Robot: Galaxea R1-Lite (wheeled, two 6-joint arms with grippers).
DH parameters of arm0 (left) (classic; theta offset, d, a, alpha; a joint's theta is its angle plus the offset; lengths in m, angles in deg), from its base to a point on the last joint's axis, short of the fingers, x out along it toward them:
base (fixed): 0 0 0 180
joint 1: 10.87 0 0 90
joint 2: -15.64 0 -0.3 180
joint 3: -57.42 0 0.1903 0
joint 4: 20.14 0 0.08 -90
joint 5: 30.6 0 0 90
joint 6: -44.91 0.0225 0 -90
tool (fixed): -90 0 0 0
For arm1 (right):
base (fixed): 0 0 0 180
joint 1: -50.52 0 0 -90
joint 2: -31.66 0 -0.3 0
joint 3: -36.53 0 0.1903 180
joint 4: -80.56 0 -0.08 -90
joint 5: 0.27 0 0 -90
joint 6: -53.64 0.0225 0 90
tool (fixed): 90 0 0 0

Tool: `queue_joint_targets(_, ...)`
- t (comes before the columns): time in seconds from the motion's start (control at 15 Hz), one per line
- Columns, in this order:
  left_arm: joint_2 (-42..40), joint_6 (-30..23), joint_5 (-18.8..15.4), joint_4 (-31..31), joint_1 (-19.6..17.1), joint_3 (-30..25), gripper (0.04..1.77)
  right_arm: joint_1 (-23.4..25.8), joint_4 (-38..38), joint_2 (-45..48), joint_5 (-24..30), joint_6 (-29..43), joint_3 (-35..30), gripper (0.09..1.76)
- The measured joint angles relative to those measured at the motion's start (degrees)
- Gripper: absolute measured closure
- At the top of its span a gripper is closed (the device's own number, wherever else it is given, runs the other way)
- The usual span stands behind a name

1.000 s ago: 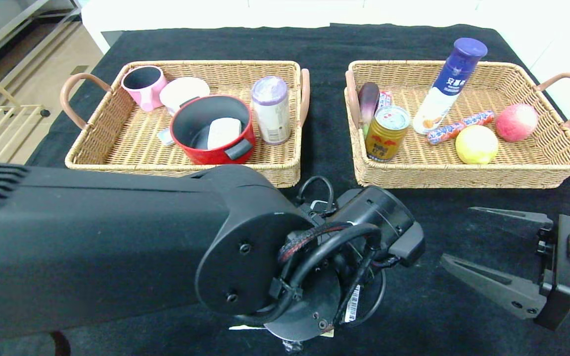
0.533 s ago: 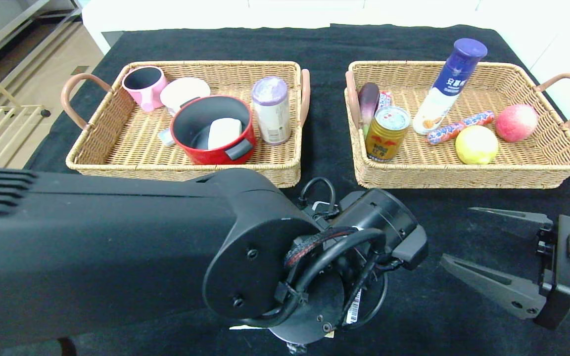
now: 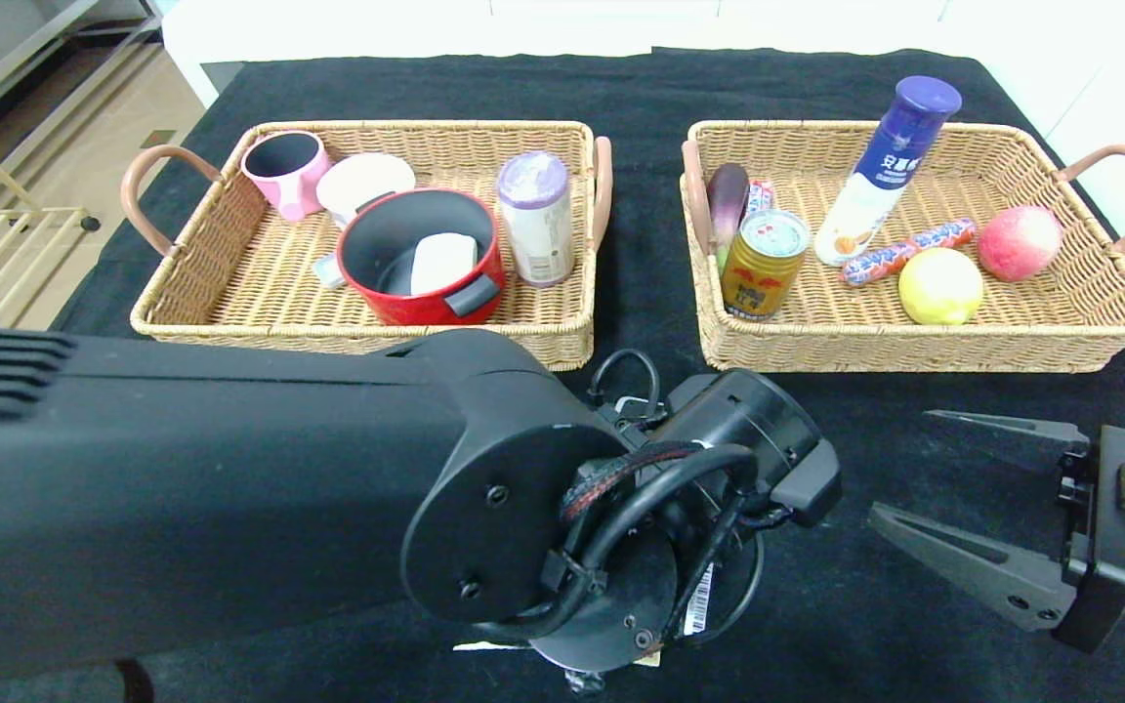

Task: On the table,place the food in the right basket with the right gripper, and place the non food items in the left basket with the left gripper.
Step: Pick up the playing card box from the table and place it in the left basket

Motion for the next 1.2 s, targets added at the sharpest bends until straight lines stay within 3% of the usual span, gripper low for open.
queue_joint_targets(0.67, -8.05, 0.68, 0.41, 0.3, -1.4, 1.9, 0.79, 0.11, 0.06, 0.0, -0.15, 0.13, 0.63, 0.14)
queue_joint_targets(1.2, -16.04, 1.07, 0.0, 0.68, -12.31, 4.13, 0.79, 0.35, 0.04, 0.13, -0.15, 0.09, 0.55, 0.14)
